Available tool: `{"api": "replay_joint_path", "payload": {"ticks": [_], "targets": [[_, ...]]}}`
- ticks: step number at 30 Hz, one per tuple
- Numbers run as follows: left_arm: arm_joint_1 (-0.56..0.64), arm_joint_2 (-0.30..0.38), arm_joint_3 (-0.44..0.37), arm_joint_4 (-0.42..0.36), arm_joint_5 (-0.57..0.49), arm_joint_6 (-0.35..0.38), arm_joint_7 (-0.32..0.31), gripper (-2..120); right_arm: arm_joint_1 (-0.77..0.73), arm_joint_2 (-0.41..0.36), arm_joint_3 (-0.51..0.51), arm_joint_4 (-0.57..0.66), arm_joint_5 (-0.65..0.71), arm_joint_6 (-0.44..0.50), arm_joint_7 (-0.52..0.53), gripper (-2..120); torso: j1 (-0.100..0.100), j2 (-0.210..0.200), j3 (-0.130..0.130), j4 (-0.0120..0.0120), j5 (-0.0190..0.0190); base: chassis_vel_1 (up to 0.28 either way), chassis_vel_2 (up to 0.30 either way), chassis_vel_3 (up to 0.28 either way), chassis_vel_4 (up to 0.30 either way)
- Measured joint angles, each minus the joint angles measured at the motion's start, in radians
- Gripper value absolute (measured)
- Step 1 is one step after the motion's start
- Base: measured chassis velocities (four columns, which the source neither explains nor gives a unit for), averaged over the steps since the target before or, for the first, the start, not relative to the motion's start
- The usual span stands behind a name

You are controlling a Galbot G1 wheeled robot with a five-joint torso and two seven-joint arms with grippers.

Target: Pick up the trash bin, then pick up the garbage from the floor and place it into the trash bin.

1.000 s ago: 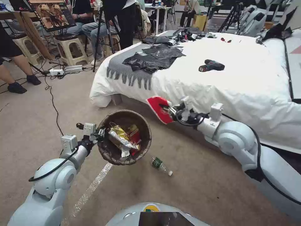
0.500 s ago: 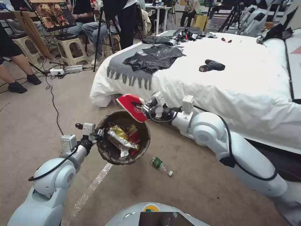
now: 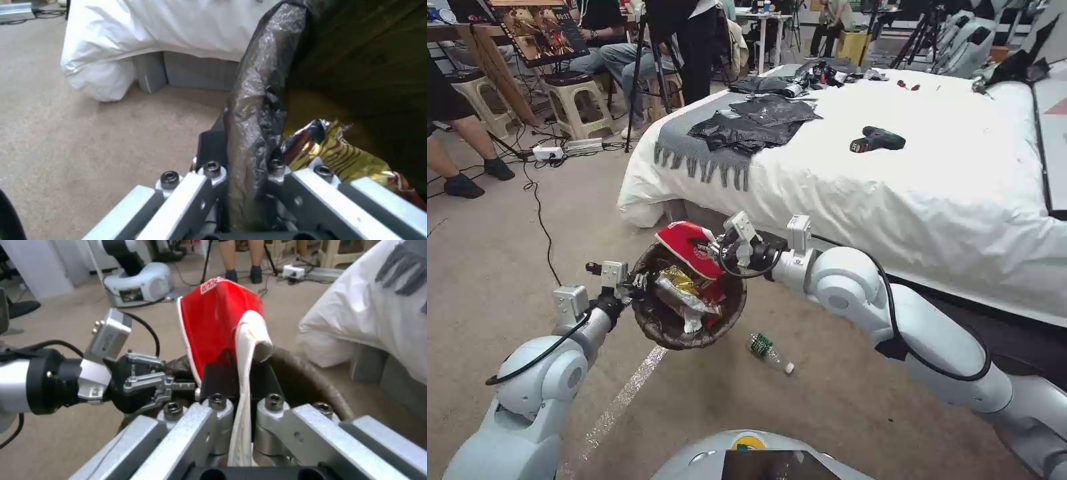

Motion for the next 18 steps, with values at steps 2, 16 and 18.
{"api": "replay_joint_path", "payload": {"ticks": [2, 16, 18], "targets": [[0.000, -0.001, 0.000, -0.001, -0.001, 0.001, -0.001, 2, 0.000, 0.003, -0.009, -0.002, -0.004, -0.001, 0.005, 0, 0.000, 0.000, 0.000, 0.0000, 0.0000, 0.000, 0.000, 0.000, 0.000], [-0.001, -0.003, -0.005, -0.007, -0.001, 0.005, -0.002, 2, -0.004, 0.047, -0.074, -0.049, -0.077, -0.002, 0.022, 0, 0.000, 0.000, 0.000, 0.0001, 0.0000, 0.000, 0.000, 0.000, 0.000], [-0.001, -0.003, -0.006, -0.007, -0.001, 0.005, -0.002, 2, -0.004, 0.051, -0.082, -0.054, -0.094, -0.003, 0.022, 0, 0.000, 0.000, 0.000, 0.0000, 0.0000, 0.000, 0.000, 0.000, 0.000]]}}
